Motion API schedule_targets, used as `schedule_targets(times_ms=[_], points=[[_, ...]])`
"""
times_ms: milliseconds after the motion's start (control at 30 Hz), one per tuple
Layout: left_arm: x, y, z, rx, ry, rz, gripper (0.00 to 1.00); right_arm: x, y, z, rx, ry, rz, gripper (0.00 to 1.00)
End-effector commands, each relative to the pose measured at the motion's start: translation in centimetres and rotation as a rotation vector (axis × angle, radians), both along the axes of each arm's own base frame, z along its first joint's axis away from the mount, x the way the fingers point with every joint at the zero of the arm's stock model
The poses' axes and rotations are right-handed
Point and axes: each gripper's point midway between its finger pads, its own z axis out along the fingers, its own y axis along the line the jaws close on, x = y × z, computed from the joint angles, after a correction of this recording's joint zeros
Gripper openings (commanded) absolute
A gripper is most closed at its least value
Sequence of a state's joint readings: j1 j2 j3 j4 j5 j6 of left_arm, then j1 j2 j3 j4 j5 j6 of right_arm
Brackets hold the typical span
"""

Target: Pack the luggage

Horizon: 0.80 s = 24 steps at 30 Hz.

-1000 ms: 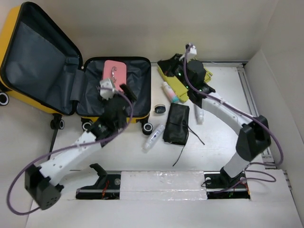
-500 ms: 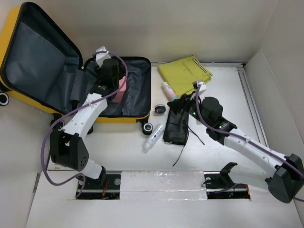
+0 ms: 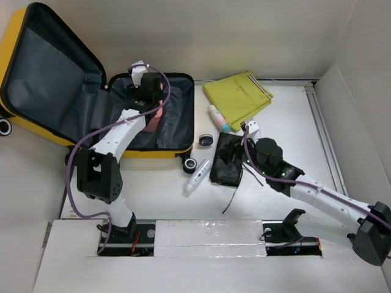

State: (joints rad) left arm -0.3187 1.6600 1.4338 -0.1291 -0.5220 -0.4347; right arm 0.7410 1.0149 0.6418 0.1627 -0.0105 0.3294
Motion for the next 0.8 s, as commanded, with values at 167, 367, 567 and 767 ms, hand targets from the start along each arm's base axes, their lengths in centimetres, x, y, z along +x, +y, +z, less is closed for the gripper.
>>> schedule_targets(times_ms=[167,367,567,767], points=[[2.0,1.3,0.0,0.085,0.023,0.088,0.45,0.5,-0.7,0.7,-0.033,-0.077,-0.026,0.54],[3.4,1.3,-1.2,0.084,0.058,0.07,0.42,0.6,-1.0,-0.1,-0.064,-0.09,-0.03,0.54],[3.6,1.4,-1.5,0.091,0.062,0.079,0.38,0.9,-1.4,-0.6,-0.057,-0.088,-0.023,0.54],[2.0,1.9,-0.2,0.073,0.01,0.081,0.52,0.6,-1.4,-0.7,-0.054,-0.088,-0.014,0.52]])
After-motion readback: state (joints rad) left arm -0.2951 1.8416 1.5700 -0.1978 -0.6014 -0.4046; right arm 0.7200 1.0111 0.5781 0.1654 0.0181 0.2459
